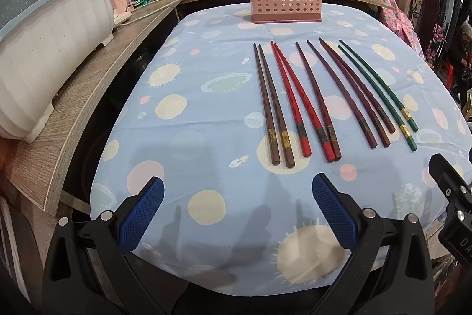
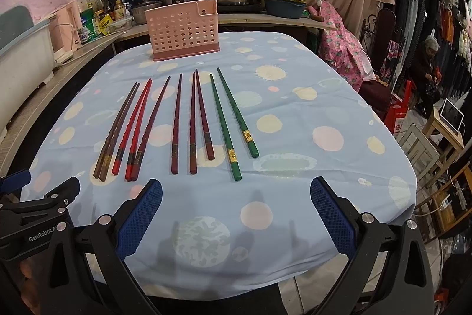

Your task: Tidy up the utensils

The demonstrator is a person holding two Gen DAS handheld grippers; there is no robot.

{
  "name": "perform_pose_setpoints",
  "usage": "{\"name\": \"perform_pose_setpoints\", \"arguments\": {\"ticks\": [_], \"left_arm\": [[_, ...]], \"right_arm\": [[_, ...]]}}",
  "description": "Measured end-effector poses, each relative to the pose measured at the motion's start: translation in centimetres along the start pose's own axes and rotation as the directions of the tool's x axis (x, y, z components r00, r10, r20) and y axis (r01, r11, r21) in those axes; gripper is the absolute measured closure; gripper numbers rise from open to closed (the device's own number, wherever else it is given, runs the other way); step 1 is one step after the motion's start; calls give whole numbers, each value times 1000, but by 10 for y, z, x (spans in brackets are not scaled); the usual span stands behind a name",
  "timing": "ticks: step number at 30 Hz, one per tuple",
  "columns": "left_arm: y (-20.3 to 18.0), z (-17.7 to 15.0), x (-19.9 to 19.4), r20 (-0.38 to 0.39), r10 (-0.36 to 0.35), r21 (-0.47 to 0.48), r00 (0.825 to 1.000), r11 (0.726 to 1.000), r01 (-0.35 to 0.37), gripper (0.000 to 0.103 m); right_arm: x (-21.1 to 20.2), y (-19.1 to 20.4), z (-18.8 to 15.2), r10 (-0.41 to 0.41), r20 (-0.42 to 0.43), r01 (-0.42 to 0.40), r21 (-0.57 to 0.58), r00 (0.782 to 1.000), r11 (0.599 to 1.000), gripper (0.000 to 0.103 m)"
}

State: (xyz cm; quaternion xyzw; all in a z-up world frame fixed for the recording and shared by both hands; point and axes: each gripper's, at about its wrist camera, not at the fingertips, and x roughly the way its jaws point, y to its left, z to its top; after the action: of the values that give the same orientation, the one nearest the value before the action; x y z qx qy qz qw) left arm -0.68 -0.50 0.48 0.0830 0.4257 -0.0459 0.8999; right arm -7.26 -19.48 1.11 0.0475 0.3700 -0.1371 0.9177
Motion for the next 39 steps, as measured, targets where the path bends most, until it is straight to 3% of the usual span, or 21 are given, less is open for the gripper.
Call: {"name": "perform_pose_setpoints", "arguments": {"ticks": [39], "left_arm": [[-2,1,-5,16,5,4,1000,1000,-5,7]], "right_arm": [[-5,4,-3,15,5,-14,-5,1000,1000,7]]}}
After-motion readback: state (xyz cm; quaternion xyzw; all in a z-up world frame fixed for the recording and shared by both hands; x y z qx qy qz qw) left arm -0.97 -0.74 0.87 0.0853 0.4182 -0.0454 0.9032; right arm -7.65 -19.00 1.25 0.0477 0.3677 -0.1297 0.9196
